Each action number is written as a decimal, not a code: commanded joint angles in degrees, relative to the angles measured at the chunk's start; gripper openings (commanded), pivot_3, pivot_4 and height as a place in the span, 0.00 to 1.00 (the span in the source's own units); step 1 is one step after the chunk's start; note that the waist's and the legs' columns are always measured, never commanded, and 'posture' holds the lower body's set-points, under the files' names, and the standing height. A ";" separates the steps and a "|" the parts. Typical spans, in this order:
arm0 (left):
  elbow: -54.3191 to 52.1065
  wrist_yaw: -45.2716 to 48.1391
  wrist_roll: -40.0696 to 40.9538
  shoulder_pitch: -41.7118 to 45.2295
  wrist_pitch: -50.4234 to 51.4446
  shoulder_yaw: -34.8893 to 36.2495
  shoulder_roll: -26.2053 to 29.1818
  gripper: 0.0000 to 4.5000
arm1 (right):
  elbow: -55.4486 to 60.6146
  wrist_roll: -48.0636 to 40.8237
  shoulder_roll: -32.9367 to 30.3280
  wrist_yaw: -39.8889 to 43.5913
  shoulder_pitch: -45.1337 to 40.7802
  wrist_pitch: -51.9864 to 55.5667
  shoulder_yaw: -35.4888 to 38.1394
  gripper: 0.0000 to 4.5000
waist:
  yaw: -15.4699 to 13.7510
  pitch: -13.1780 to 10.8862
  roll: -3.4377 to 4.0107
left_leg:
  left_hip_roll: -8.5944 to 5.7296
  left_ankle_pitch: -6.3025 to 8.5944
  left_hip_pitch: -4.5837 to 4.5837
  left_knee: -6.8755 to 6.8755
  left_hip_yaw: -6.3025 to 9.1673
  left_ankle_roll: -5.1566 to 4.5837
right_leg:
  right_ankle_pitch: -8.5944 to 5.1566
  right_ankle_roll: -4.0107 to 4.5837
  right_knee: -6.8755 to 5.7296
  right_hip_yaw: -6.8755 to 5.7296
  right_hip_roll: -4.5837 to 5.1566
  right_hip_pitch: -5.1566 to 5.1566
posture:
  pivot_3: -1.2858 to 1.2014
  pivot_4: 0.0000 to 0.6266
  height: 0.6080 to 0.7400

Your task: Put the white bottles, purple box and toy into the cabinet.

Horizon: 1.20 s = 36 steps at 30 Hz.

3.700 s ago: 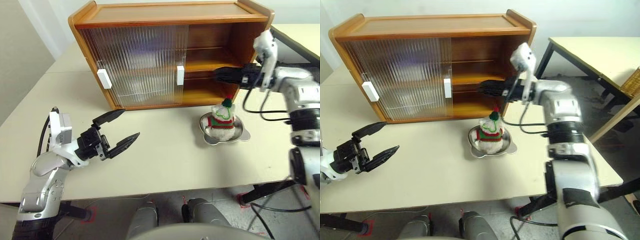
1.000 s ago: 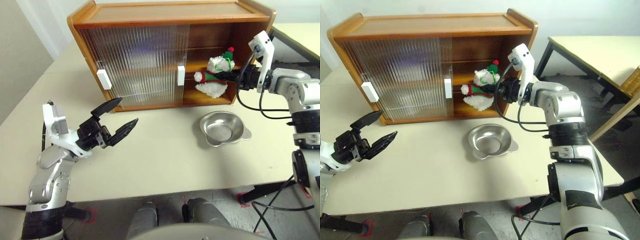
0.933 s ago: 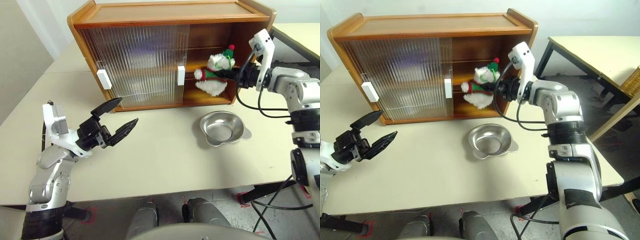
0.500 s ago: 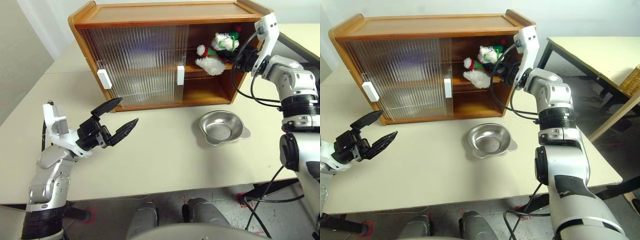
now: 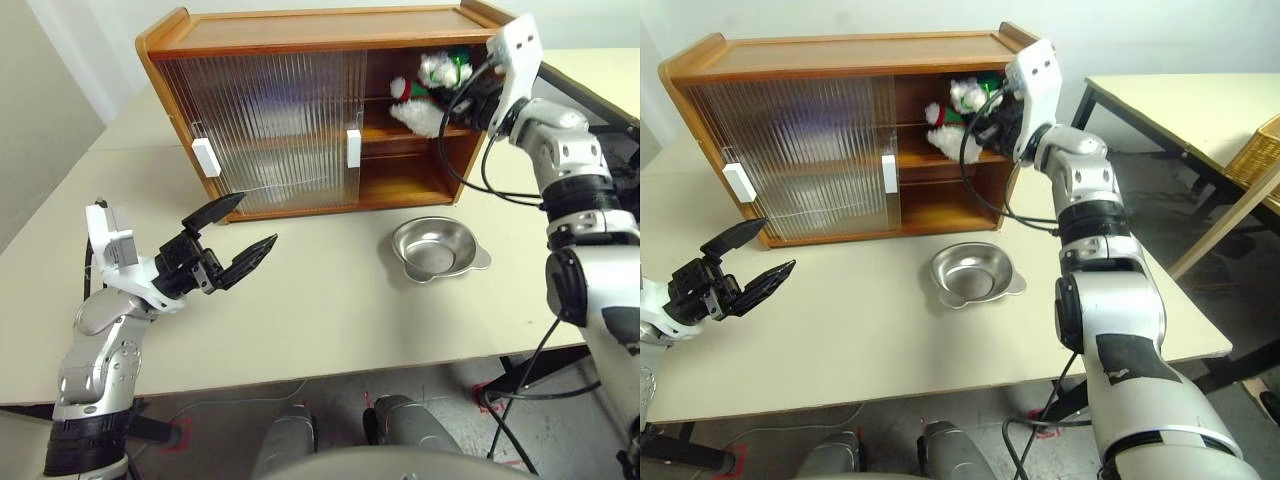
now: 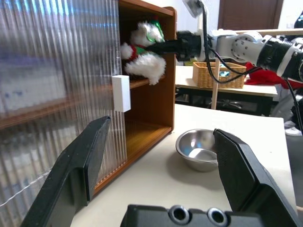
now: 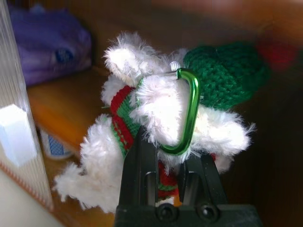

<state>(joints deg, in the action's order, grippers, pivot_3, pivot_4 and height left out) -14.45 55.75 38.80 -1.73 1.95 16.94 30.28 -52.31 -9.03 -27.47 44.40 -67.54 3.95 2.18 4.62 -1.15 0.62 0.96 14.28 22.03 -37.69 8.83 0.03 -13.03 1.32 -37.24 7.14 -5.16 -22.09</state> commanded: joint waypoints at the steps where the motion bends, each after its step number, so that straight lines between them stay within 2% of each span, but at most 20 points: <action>1: 0.43 -0.17 -0.37 -0.31 0.21 0.19 0.23 1.00 | -1.46 0.34 0.39 -0.45 -1.03 -1.39 0.99 0.06 | -0.07 0.00 0.00 | 0.02 0.00 0.00 0.02 0.01 0.00 | -0.01 0.02 0.00 -0.01 0.00 -0.01 | 0.48 0.00 1.00; 6: 0.42 -0.31 -0.33 -0.37 0.25 0.39 0.28 1.00 | -1.67 0.93 0.82 -0.88 -0.74 -2.77 0.80 0.06 | -0.34 0.02 0.03 | 0.06 0.01 0.22 0.01 -0.03 0.04 | -0.10 0.12 0.02 -0.01 0.00 -0.19 | 0.48 0.00 1.00; 8: 0.42 -0.28 -0.31 -0.36 0.30 0.37 0.32 1.00 | -1.56 2.25 0.73 -0.80 -0.08 -3.74 -0.34 0.06 | -0.35 0.02 0.03 | 0.08 0.05 0.29 0.02 -0.05 0.11 | 0.08 0.54 0.02 -0.02 0.01 -0.23 | 0.48 0.01 1.00; 12: 0.55 -0.29 -0.37 -0.11 0.35 0.23 0.35 1.00 | -2.43 7.32 -0.19 -1.87 1.22 -8.66 -3.65 0.06 | -0.26 0.02 0.02 | 0.19 0.17 0.33 0.02 -0.15 0.26 | 0.19 0.22 0.04 -0.07 0.01 -0.27 | 0.48 0.01 1.00; 20: 0.54 0.12 -1.03 -0.42 0.65 -0.36 0.96 1.00 | -4.05 8.20 1.03 -5.60 1.34 -10.21 -2.50 0.06 | -0.19 0.02 0.03 | 0.29 0.19 0.31 0.04 -0.18 0.26 | 0.20 0.21 0.04 -0.06 0.00 -0.28 | 0.48 0.02 1.00; 21: 0.53 0.19 -1.09 -0.48 0.68 -0.48 0.98 1.00 | -4.26 8.48 1.19 -6.81 1.18 -10.38 -2.47 0.23 | -0.19 0.02 0.03 | 0.29 0.18 0.31 0.03 -0.18 0.25 | 0.20 0.22 0.04 -0.06 0.00 -0.28 | 0.48 0.02 1.00; 24: 0.27 0.14 -1.05 -0.59 0.73 -0.59 0.71 1.00 | -4.57 8.08 1.50 -7.05 0.83 -10.63 -2.20 0.43 | -0.14 0.02 0.03 | 0.30 0.18 0.31 0.01 -0.18 0.24 | 0.18 0.24 0.04 -0.05 0.00 -0.28 | 0.48 0.02 1.00; 30: 0.56 0.23 -1.03 -0.38 0.90 -0.66 0.63 1.00 | -5.21 7.83 1.36 -7.11 0.46 -10.77 -1.83 0.94 | -0.10 0.02 0.03 | 0.30 0.17 0.31 0.01 -0.18 0.24 | 0.09 0.40 0.04 -0.04 0.00 -0.28 | 0.48 0.03 1.00; 31: 0.40 0.19 -1.00 -0.50 0.96 -0.67 0.58 1.00 | -5.24 7.77 1.30 -7.03 0.39 -10.72 -1.76 0.99 | -0.09 0.02 0.03 | 0.30 0.17 0.31 0.02 -0.18 0.24 | 0.09 0.40 0.04 -0.04 0.00 -0.28 | 0.48 0.03 1.00; 36: 0.20 0.24 -0.93 -0.83 1.09 -0.66 0.42 1.00 | -5.53 7.87 1.15 -6.86 0.00 -10.77 -1.74 0.99 | -0.07 0.02 0.03 | 0.30 0.18 0.31 0.05 -0.20 0.25 | 0.10 0.38 0.04 -0.04 0.00 -0.29 | 0.48 0.03 1.00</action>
<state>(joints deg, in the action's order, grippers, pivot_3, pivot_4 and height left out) -14.46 55.81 38.16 -2.03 2.69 16.87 30.66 -57.06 -1.33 -26.15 37.28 -66.64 -6.61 -0.10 4.55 -1.13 0.65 1.26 14.46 22.34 -37.62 8.63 0.28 -12.93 1.70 -37.20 7.10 -5.17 -22.39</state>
